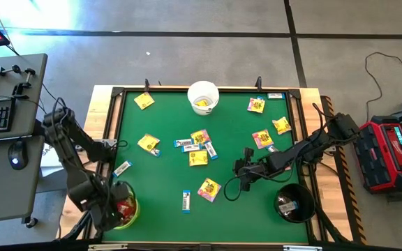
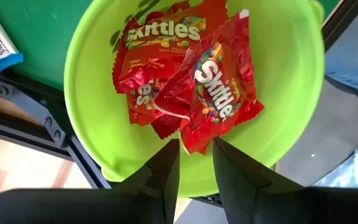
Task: Sort candy by brand, put in halloween buckets
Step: Put the white candy into the black bucket
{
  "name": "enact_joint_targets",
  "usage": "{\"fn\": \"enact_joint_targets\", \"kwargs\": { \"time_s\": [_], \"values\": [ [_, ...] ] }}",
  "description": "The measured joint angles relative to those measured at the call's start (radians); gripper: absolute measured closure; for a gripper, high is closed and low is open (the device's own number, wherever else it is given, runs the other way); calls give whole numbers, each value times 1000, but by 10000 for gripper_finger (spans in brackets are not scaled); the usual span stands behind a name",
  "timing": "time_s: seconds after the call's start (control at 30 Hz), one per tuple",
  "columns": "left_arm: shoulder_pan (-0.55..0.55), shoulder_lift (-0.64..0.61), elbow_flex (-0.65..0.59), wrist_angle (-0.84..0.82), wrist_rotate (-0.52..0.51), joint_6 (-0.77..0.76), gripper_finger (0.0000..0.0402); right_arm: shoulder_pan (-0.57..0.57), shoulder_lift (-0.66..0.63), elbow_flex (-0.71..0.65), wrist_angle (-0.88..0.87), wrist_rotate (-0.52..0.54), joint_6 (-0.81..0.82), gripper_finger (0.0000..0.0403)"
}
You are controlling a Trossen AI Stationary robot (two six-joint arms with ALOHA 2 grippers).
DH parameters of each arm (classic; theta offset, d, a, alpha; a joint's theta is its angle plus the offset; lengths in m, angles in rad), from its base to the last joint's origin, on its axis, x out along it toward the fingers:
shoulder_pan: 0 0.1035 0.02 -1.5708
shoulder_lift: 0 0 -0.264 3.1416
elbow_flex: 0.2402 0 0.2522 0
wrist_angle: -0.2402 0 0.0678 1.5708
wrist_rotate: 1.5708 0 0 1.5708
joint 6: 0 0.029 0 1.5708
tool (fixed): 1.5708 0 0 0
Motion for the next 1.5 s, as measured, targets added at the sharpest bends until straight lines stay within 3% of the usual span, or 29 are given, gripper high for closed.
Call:
{"fn": "enact_joint_targets", "kwargs": {
  "time_s": [0.23,0.43,0.83,1.5],
  "values": [
    [28,-28,0,0,-58,49,313,0,0,0,0,0,0,327],
    [91,-47,0,0,-86,164,337,0,0,0,0,0,0,330],
    [269,-50,0,2,-102,485,379,0,0,0,0,-5,17,399],
    [516,-50,0,80,-230,867,381,0,0,0,9,24,49,401]
  ]
}}
